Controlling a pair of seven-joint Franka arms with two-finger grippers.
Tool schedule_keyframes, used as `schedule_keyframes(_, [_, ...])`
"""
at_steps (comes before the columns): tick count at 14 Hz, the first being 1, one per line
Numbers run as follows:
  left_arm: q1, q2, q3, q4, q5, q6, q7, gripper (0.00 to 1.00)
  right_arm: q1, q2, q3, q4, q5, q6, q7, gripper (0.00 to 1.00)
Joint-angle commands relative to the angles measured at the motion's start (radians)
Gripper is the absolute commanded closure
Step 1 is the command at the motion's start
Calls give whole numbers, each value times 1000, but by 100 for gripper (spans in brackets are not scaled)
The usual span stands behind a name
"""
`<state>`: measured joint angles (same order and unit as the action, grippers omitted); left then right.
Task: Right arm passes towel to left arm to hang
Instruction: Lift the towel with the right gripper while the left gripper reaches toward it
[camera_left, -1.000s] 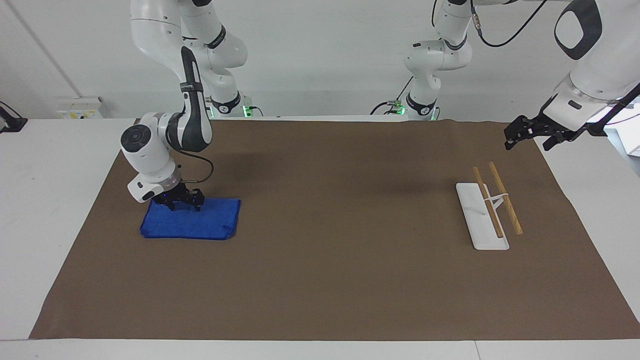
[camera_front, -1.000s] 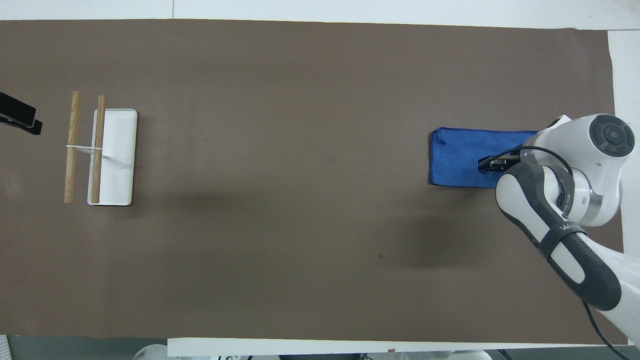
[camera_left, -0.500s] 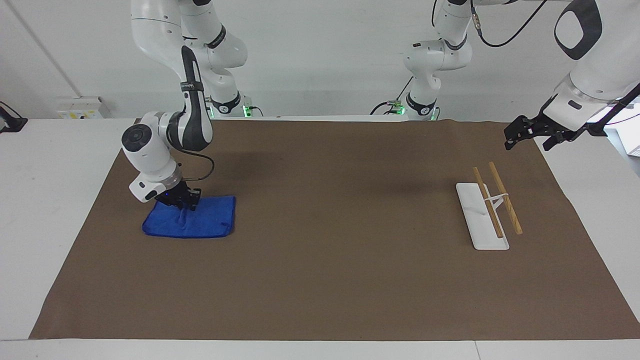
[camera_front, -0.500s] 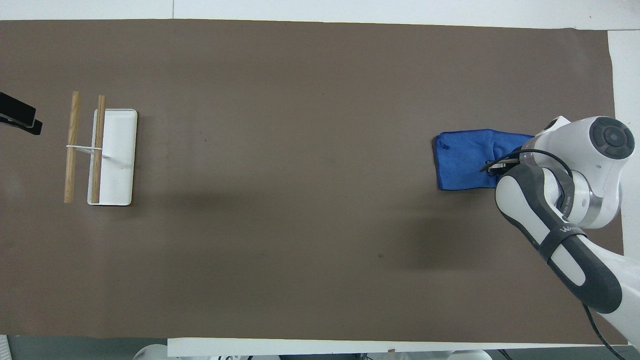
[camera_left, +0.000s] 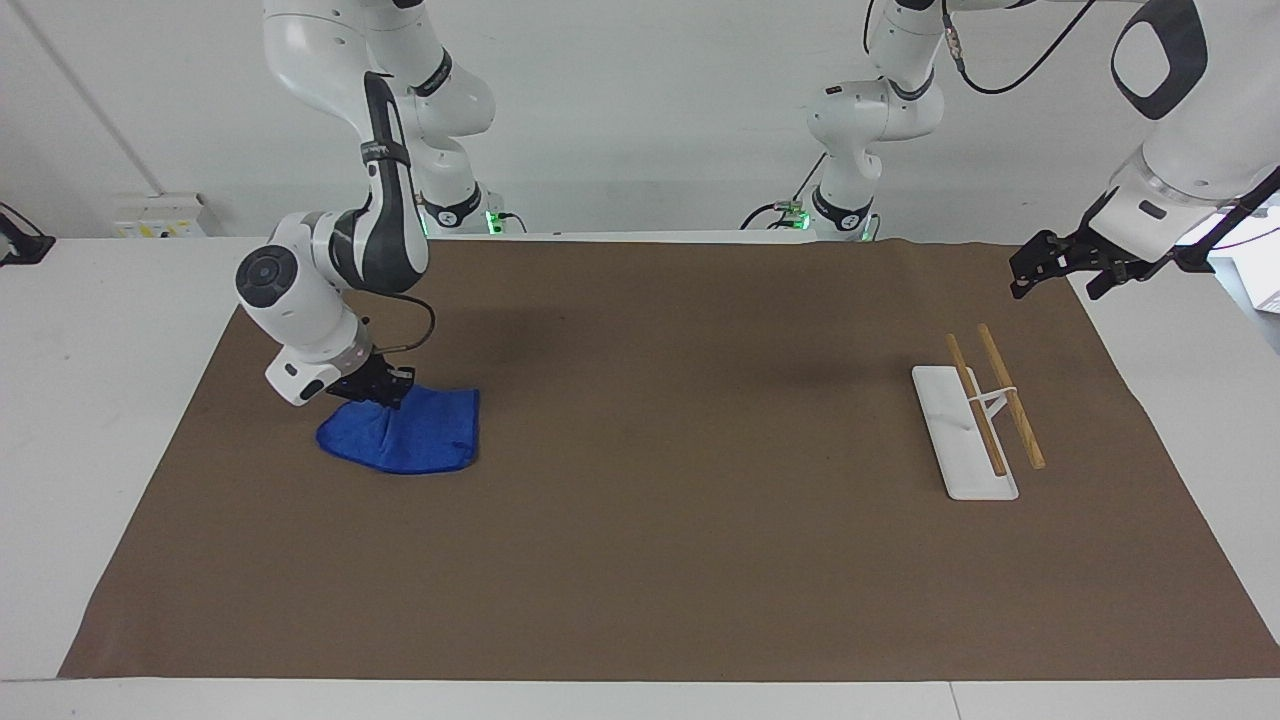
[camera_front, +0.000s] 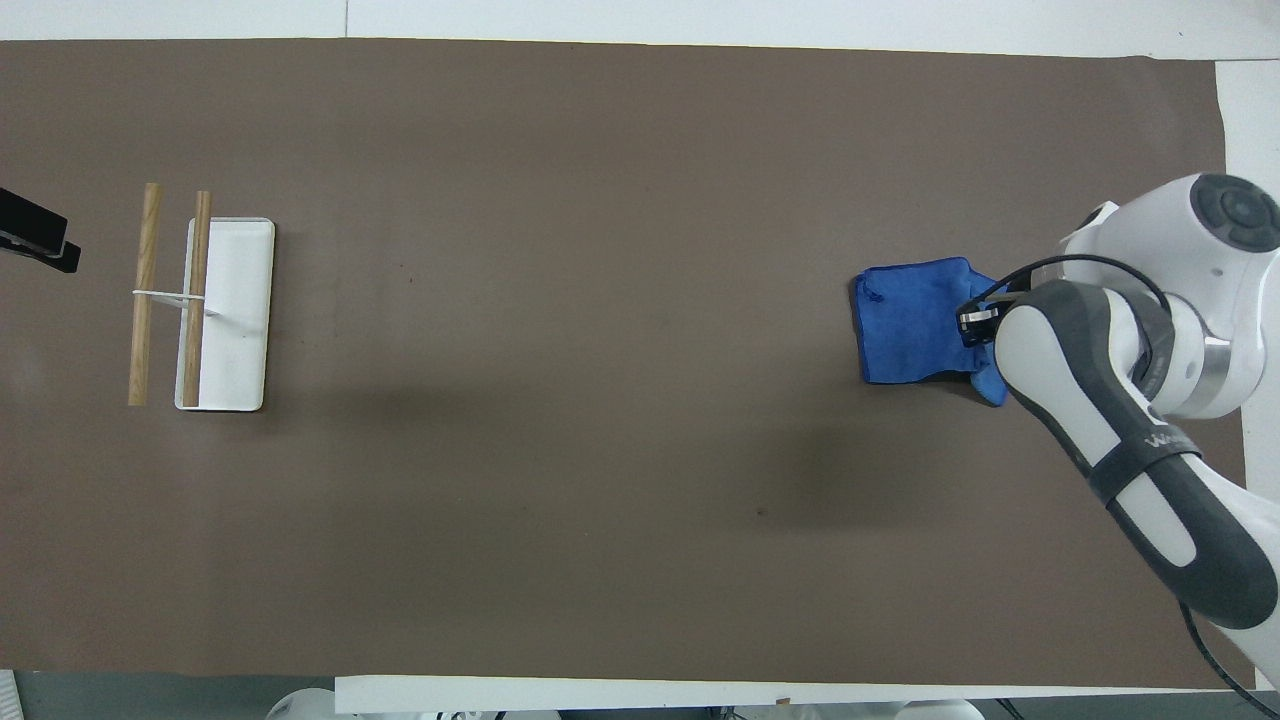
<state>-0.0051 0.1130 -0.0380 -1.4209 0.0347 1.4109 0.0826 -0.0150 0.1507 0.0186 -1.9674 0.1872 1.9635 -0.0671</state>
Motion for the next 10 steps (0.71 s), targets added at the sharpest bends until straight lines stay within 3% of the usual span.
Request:
schedule_keyframes(1, [-13,-35,4,-42,8,15,-125,0,6,7,36,105,157,-112,113,100])
schedule_keyframes(4, [-128,-81,-2,-142,7,107,-424,0,97,4,60,111,378,-98,439,100])
schedule_keyframes(7, [-283,-127,-3,-271,-28,276,-846,0,249,6,60,111,568,50,672,100])
schedule_keyframes(10, [-421,-109,-3,-311,-38,382,-1247,0,305,6,60,110,722,86,786,100])
